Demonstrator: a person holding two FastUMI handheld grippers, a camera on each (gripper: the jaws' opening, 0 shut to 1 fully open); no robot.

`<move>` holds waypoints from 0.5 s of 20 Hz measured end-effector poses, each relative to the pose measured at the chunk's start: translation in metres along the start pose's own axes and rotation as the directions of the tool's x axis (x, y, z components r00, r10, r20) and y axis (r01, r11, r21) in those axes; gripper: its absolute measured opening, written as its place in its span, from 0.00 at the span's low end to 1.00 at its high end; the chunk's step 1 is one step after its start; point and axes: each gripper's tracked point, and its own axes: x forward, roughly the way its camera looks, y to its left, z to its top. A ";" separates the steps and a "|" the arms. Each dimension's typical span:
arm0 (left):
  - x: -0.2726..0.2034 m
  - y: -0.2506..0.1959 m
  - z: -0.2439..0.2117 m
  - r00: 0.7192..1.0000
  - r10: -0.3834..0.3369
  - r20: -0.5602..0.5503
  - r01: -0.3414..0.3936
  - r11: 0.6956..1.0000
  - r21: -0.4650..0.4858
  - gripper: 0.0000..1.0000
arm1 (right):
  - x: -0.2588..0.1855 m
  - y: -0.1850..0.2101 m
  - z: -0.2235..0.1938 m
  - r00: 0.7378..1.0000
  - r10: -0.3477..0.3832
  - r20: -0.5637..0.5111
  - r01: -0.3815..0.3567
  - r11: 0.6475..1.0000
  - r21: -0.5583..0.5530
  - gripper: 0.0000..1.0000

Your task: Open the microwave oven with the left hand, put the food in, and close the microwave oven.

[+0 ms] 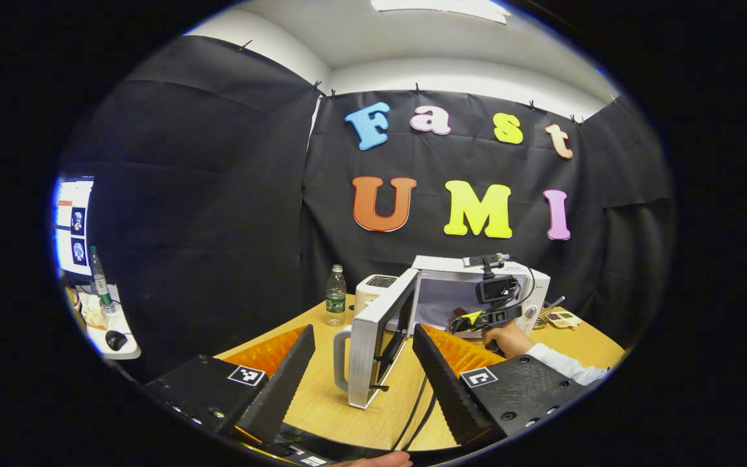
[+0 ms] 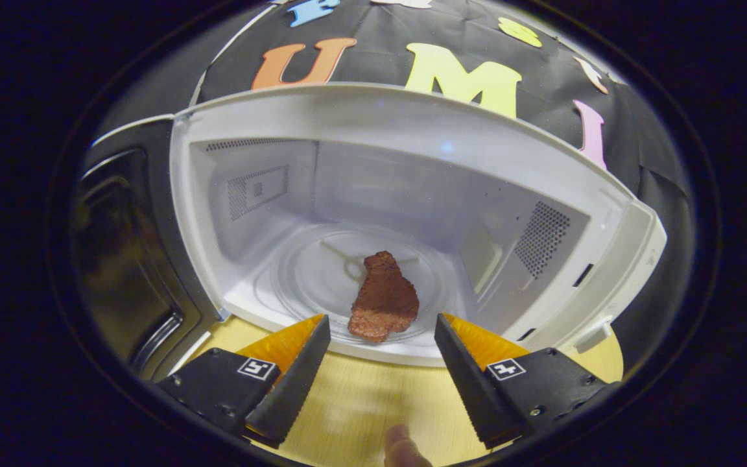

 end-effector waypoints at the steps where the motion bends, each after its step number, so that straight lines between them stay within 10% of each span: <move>1: 0.002 0.003 0.002 1.000 0.003 0.005 -0.003 1.000 -0.004 0.93 | -0.014 -0.002 0.004 1.000 0.024 0.017 -0.025 1.000 0.011 1.00; 10: 0.019 0.032 0.013 1.000 0.026 0.015 -0.026 0.999 0.023 0.93 | -0.201 -0.035 0.007 0.952 0.182 0.247 -0.202 0.978 0.058 0.94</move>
